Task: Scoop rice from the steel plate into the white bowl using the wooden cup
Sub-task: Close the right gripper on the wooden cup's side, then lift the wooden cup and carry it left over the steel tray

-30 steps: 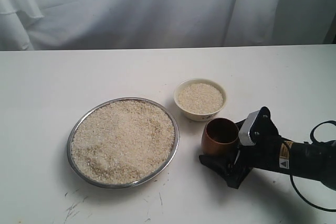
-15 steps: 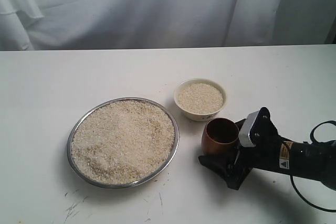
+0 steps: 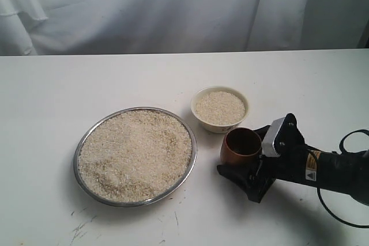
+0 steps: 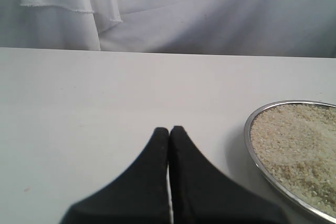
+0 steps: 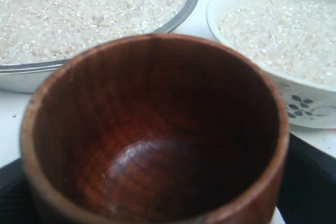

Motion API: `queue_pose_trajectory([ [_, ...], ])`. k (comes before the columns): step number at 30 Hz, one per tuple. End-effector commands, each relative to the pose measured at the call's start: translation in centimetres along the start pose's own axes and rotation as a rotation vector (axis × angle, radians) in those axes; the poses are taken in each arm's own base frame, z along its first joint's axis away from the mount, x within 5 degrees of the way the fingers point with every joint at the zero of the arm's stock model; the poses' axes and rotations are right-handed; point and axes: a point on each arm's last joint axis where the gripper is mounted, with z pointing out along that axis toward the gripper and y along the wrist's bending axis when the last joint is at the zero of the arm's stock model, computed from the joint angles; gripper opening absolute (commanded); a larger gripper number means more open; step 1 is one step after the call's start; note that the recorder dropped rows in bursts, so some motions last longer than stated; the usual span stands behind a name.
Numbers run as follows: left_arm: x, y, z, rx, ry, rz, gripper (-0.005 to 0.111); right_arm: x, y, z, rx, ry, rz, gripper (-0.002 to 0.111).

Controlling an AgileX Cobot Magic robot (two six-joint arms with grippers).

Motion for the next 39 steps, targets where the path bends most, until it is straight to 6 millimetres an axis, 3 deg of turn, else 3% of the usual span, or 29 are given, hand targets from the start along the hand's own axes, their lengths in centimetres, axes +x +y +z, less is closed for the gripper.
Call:
queue_pose_trajectory([
  [1, 0.07, -0.01, 0.00, 0.002, -0.007, -0.004, 0.000, -0.34, -0.46, 0.33, -0.003, -0.010, -0.017, 0.082],
  [27, 0.07, -0.01, 0.00, 0.002, -0.007, -0.004, 0.000, 0.13, -0.86, 0.85, -0.023, 0.027, 0.019, 0.081],
  [35, 0.07, -0.01, 0.00, 0.002, -0.007, -0.004, 0.000, 0.13, -0.86, 0.85, -0.023, 0.027, 0.014, 0.066],
  [39, 0.07, -0.01, 0.00, 0.002, -0.007, -0.004, 0.000, 0.13, -0.86, 0.85, -0.023, 0.027, 0.014, 0.050],
])
